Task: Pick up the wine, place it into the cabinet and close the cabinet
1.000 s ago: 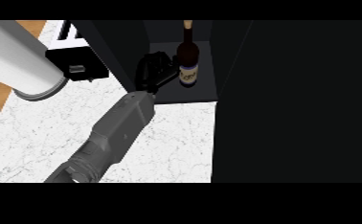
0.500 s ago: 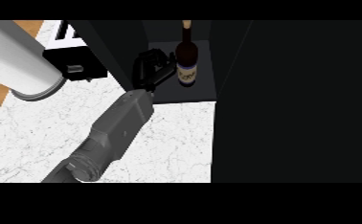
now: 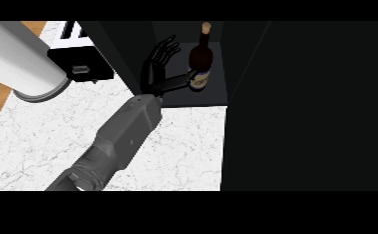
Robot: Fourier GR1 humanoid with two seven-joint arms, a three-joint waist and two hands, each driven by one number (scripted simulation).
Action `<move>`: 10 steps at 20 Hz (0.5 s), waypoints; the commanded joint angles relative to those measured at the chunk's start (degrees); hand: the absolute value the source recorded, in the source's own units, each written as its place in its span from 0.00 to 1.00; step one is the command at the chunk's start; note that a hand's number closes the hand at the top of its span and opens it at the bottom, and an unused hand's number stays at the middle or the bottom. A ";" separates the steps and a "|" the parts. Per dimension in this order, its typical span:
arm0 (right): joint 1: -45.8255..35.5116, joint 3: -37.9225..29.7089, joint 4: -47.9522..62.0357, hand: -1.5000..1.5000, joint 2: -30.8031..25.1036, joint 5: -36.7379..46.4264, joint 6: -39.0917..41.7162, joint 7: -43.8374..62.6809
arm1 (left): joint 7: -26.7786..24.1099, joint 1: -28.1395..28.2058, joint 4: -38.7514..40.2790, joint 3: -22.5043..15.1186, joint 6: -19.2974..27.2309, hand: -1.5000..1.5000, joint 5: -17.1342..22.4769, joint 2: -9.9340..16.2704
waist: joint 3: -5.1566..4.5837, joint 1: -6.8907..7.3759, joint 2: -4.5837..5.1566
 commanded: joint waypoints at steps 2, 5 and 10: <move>2.03 0.47 -4.36 0.00 -0.04 -0.49 -0.72 2.86 | -3.82 3.31 -3.20 0.85 1.53 0.00 -0.61 2.78 | 0.71 2.40 -1.82; 2.06 3.02 -5.31 0.00 1.07 2.04 -1.95 3.85 | -1.77 6.00 -6.56 -0.82 1.74 0.00 -1.53 3.86 | 0.70 3.24 -1.97; 3.47 0.34 -3.10 0.00 0.17 0.49 -0.23 0.73 | 3.01 10.90 -20.05 -5.27 7.03 0.00 -4.74 3.09 | 0.77 3.80 -2.18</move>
